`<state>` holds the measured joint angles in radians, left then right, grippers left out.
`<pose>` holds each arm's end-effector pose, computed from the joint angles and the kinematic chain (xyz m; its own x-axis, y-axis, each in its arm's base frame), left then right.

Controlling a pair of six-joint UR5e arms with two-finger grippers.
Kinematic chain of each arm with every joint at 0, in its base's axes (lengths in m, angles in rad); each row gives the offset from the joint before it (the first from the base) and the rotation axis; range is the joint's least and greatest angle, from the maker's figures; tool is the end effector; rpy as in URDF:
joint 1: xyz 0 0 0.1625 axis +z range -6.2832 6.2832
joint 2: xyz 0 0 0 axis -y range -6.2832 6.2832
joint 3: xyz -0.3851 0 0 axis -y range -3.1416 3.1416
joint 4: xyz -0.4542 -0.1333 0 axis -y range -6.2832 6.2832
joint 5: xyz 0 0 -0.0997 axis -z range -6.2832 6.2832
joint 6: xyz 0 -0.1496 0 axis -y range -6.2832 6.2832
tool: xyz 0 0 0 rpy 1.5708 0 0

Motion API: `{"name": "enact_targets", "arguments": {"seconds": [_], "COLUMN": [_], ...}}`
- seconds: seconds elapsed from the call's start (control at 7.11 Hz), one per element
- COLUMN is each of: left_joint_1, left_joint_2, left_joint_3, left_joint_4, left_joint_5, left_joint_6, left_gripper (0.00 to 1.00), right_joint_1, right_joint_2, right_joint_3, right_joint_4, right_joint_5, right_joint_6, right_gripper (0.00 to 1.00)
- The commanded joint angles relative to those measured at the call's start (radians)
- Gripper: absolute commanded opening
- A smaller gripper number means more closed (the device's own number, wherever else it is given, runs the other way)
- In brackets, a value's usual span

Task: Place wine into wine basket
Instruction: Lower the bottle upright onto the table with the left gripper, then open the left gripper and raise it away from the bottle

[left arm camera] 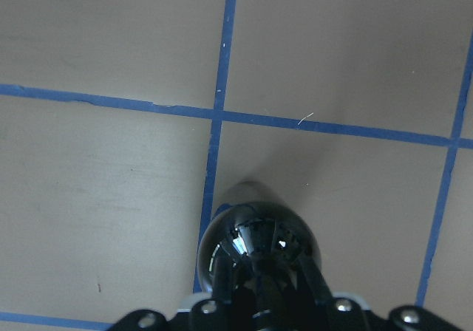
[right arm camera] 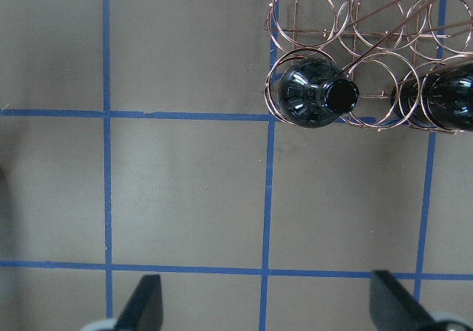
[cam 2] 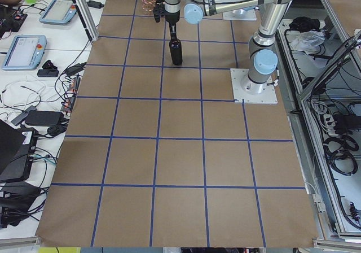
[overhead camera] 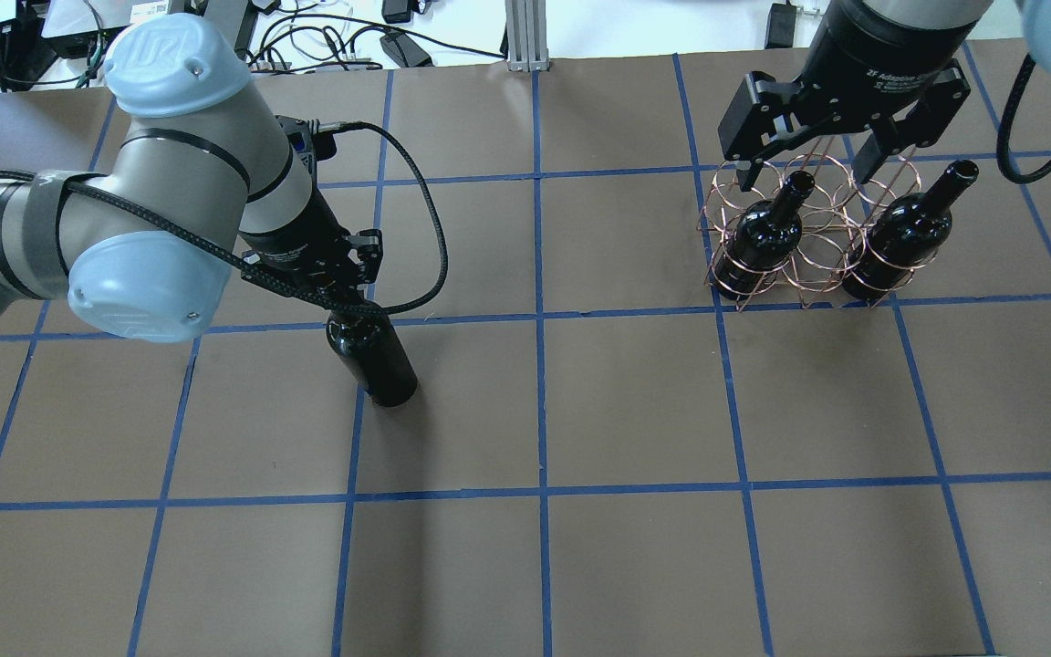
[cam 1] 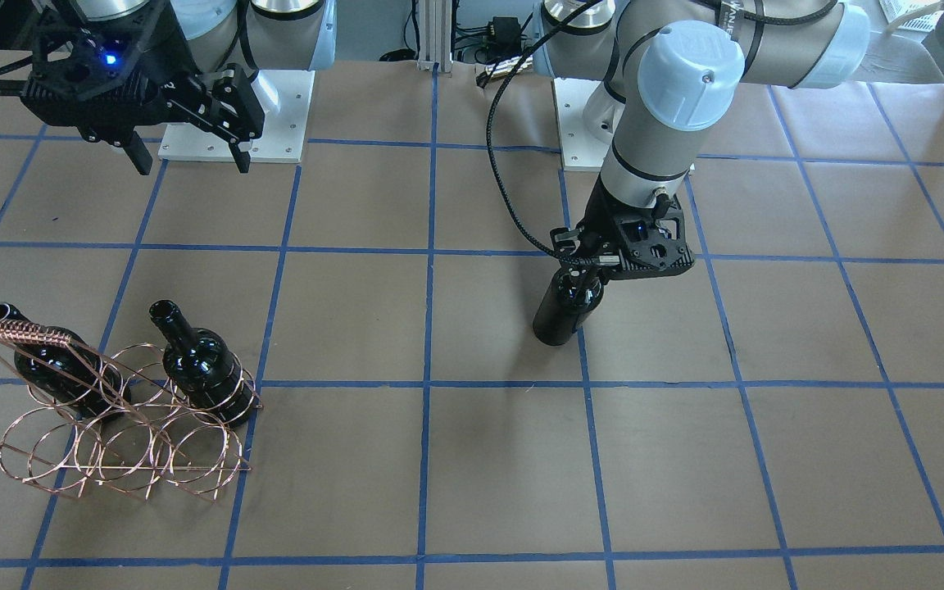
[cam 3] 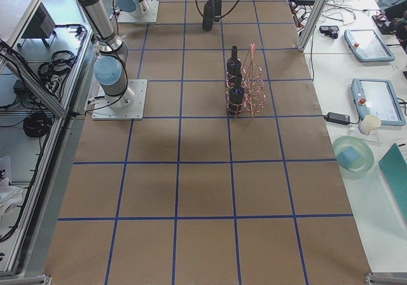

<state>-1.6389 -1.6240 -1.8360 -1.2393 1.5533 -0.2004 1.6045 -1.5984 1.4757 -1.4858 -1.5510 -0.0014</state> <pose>-0.1733 -0.5430 0.2566 -0.9911 -0.1317 0.0197 -0.1319 0.9912 -0.0093 0.1546 -0.5405 0.4573 -0.9992 -0.0358 -0.0197 -0.0351 0.9987 -0.0377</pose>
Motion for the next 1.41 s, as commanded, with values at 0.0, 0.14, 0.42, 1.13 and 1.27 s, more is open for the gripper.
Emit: {"name": "enact_targets", "arguments": {"seconds": [0.0,0.14,0.42,1.13,1.27], "left_joint_1": [-0.001,-0.004,-0.009,0.149,0.218], "left_joint_2": [-0.002,-0.001,0.009,0.019,0.027], "left_joint_3": [0.000,0.000,0.004,0.337,0.371], "left_joint_4": [-0.002,-0.009,-0.048,-0.272,-0.305], "left_joint_5": [0.007,0.008,0.008,0.030,0.028], "left_joint_6": [-0.001,-0.001,-0.001,0.141,0.195], "left_gripper": [0.83,1.00,1.00,1.00,1.00], "right_joint_1": [0.000,0.000,0.000,0.000,0.000], "right_joint_2": [0.000,0.000,0.000,0.000,0.000], "right_joint_3": [0.000,0.000,0.000,0.000,0.000], "right_joint_4": [0.001,-0.001,0.001,0.001,0.001], "right_joint_5": [0.000,0.000,-0.001,-0.004,-0.005], "right_joint_6": [0.000,0.000,-0.002,-0.003,-0.003], "right_gripper": [1.00,1.00,1.00,1.00,1.00]}}
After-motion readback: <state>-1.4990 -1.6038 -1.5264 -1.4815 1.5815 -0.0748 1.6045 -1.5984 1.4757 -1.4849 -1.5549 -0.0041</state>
